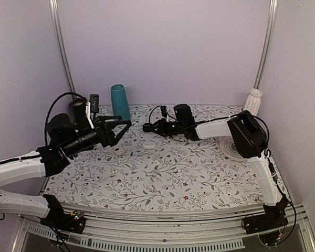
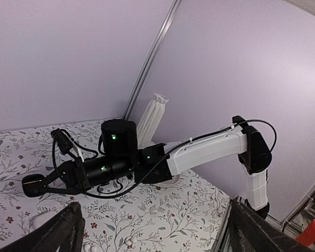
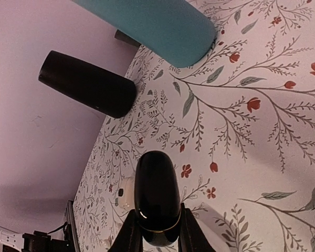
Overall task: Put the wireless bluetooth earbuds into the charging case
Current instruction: Place the charging case with the earbuds at the center of the board, then reset both arms
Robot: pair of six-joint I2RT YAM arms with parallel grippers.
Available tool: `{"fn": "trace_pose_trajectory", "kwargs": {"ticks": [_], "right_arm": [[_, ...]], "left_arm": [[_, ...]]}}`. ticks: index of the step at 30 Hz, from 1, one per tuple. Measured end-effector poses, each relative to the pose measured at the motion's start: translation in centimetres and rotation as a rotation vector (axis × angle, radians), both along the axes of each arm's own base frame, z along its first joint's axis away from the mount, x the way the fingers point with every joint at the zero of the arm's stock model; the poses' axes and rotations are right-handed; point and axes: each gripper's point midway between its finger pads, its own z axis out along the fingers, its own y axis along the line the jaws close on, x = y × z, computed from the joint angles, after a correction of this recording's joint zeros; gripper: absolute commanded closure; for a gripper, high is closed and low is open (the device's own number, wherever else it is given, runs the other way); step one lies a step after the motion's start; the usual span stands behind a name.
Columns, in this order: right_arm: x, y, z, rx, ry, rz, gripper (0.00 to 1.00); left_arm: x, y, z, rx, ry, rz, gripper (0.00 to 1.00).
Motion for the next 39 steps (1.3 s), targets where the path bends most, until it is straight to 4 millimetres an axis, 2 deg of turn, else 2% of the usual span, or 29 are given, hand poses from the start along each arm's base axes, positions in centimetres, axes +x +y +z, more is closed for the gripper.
{"fn": "trace_pose_trajectory", "kwargs": {"ticks": [4, 8, 9, 14, 16, 22, 28, 32, 39], "right_arm": [[1.9, 0.1, -3.0, -0.031, 0.037, -0.019, 0.93], [2.8, 0.1, -5.4, -0.061, 0.070, -0.032, 0.83], [2.9, 0.1, -5.9, -0.069, 0.078, -0.036, 0.77], [3.6, 0.2, -6.2, -0.088, 0.085, -0.055, 0.50], [3.8, 0.2, -5.9, -0.093, 0.073, -0.061, 0.43], [4.2, -0.3, -6.3, -0.130, 0.067, -0.084, 0.29], [3.9, -1.3, -4.6, -0.172, 0.040, -0.100, 0.18], [2.7, -2.4, -2.3, -0.188, 0.015, -0.103, 0.12], [-0.5, -6.0, 4.9, -0.190, -0.101, -0.138, 0.03]], "left_arm": [[-0.1, 0.1, -0.2, 0.010, 0.007, -0.001, 0.04], [-0.2, 0.3, 0.1, 0.019, 0.004, 0.003, 0.04], [-0.2, 0.3, 0.3, 0.020, 0.001, 0.004, 0.04], [-0.4, 0.6, 1.0, 0.019, -0.017, 0.011, 0.04], [-0.4, 0.8, 1.2, 0.018, -0.022, 0.019, 0.04], [-0.3, 1.1, 1.1, 0.029, -0.019, 0.038, 0.04], [0.3, 1.6, 0.4, 0.035, 0.002, 0.069, 0.04], [0.7, 2.0, -0.6, 0.051, 0.020, 0.100, 0.04], [1.1, 2.4, -0.9, 0.076, 0.003, 0.132, 0.04]]}}
